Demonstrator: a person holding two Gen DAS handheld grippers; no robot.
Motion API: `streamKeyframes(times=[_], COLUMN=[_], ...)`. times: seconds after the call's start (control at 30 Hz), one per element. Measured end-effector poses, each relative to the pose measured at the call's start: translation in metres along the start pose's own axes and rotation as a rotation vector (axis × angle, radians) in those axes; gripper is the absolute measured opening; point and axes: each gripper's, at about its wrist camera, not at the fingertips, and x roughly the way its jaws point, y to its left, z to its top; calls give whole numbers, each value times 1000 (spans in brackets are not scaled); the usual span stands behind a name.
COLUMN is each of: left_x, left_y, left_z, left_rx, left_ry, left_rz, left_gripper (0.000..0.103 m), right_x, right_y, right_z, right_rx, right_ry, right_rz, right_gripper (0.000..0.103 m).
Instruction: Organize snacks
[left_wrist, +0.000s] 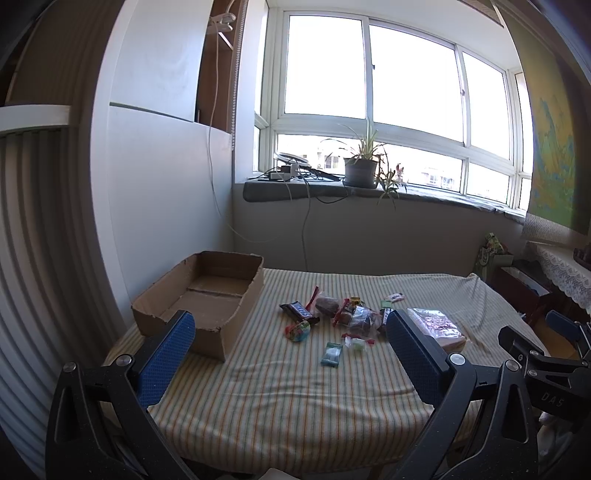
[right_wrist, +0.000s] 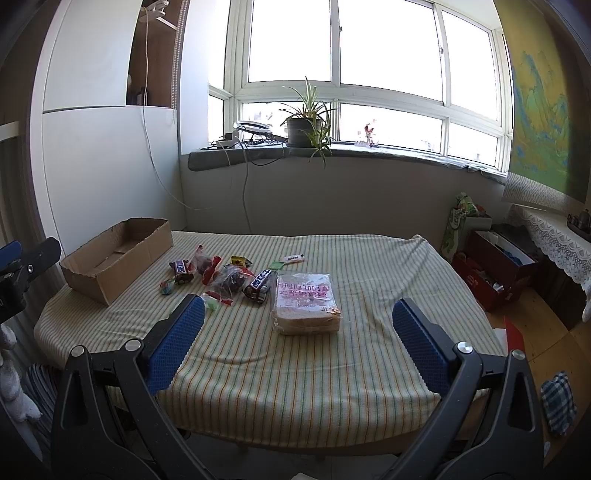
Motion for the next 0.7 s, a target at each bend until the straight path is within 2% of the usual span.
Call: streamKeyframes(times=[0.7], left_x=[4], left_y=[-2], left_z=[-1], left_rx=[7], left_ry=[9], left_rz=[-4], left_gripper=[102], right_x=[1], right_y=[2], right_z=[-3], right_rx=[-4], right_ry=[13], right_rz=[7], right_gripper=[103])
